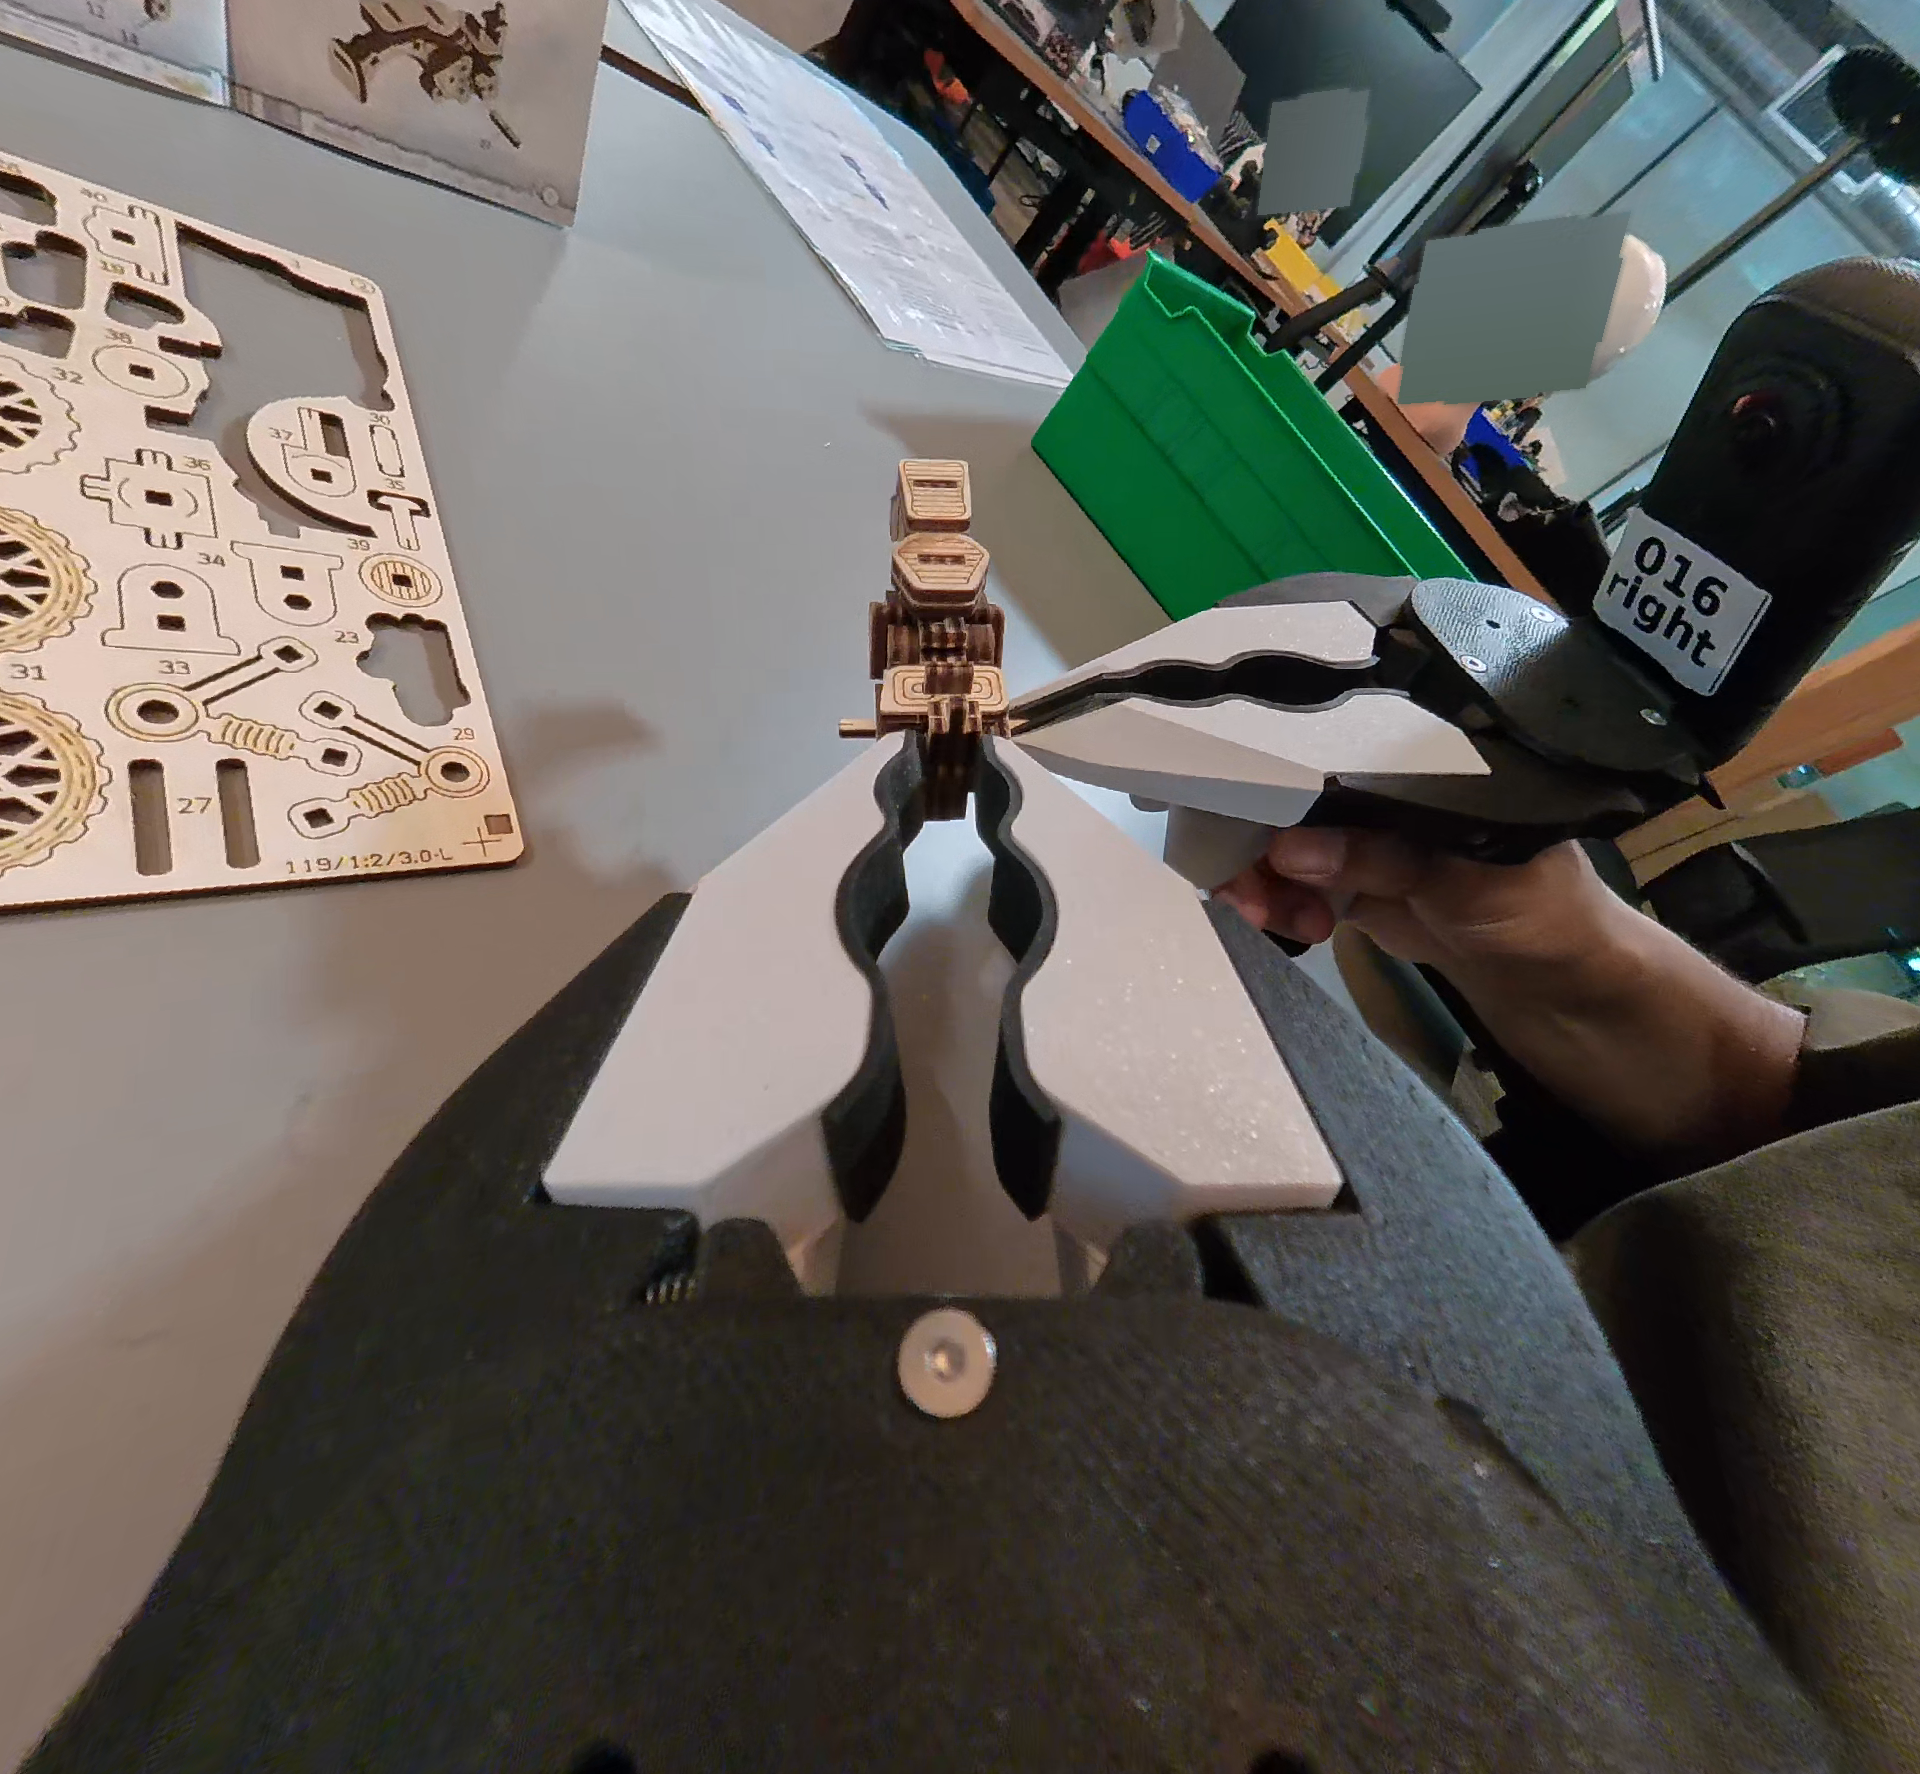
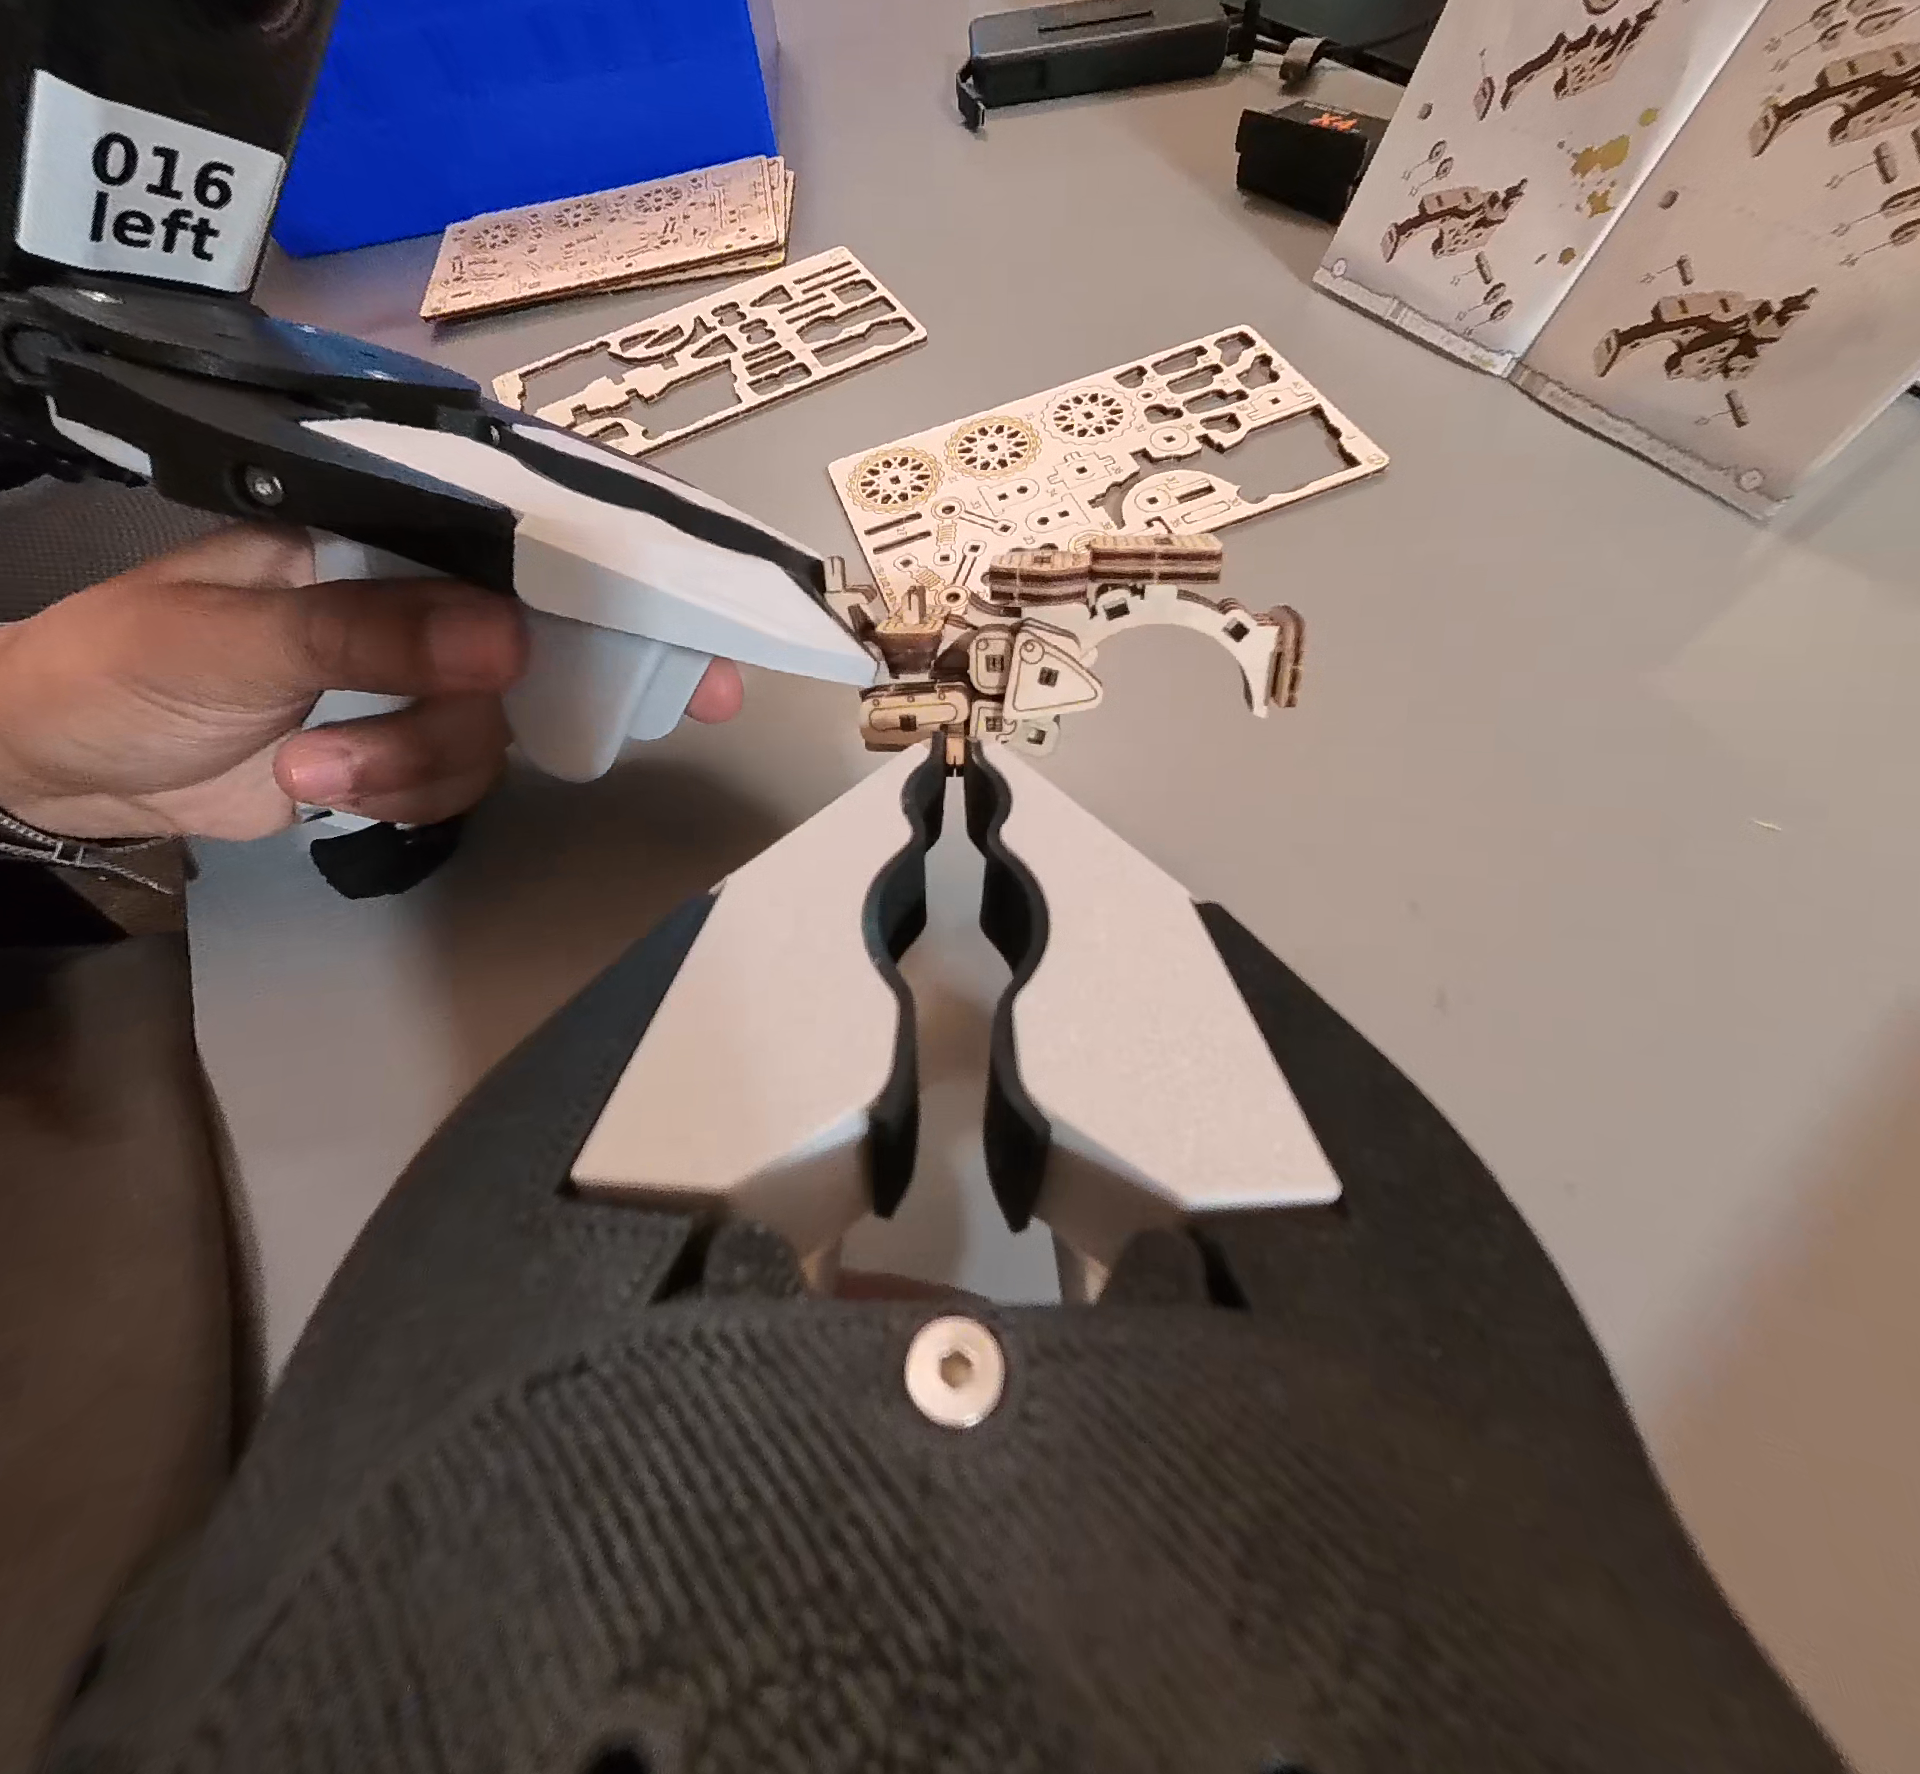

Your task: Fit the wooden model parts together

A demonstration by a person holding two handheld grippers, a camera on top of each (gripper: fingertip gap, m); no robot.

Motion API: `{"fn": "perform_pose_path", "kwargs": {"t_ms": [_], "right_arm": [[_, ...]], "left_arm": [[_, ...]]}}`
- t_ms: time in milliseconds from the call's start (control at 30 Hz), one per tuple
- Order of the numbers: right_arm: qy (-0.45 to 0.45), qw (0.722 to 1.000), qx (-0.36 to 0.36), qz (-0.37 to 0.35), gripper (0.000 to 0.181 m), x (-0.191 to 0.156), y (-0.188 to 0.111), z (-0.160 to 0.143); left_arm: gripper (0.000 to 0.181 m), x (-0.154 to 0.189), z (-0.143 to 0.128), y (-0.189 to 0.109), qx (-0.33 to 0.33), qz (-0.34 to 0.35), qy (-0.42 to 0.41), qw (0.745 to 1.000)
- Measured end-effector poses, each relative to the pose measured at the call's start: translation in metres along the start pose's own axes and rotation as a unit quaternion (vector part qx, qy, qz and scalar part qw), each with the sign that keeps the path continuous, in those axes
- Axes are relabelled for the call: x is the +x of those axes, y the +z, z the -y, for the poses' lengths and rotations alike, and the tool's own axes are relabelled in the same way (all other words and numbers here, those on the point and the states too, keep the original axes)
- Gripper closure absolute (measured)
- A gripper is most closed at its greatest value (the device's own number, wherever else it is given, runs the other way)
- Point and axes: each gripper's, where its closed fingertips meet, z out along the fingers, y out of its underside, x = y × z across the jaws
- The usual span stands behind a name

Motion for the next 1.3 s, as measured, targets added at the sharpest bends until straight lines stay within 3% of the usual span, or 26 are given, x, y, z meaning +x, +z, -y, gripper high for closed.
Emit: {"fn": "perform_pose_path", "kwargs": {"t_ms": [200,533,733,900,1200,1300], "right_arm": [[-0.003,1.0,0.014,-0.008,0.18,0.001,-0.002,0.005],[-0.007,1.0,0.022,-0.011,0.181,0.002,-0.004,0.009],[-0.042,0.998,-0.011,-0.04,0.181,0.022,-0.006,-0.007],[-0.026,0.996,-0.09,-0.016,0.176,0.03,0.001,-0.043],[-0.071,0.991,-0.116,0.017,0.17,0.018,0.017,-0.045],[-0.092,0.987,-0.132,0.013,0.177,0.016,0.021,-0.05]], "left_arm": [[0.176,0.0,0.008,0.0,0.018,-0.032,-0.072,0.997],[0.176,-0.007,0.013,-0.004,0.034,-0.035,-0.102,0.994],[0.176,-0.02,0.019,-0.009,0.044,-0.017,-0.113,0.992],[0.176,-0.033,0.002,-0.005,-0.016,0.008,-0.117,0.993],[0.176,-0.036,-0.008,-0.004,-0.067,0.036,-0.051,0.996],[0.176,-0.037,-0.017,-0.001,-0.097,0.045,-0.023,0.994]]}}
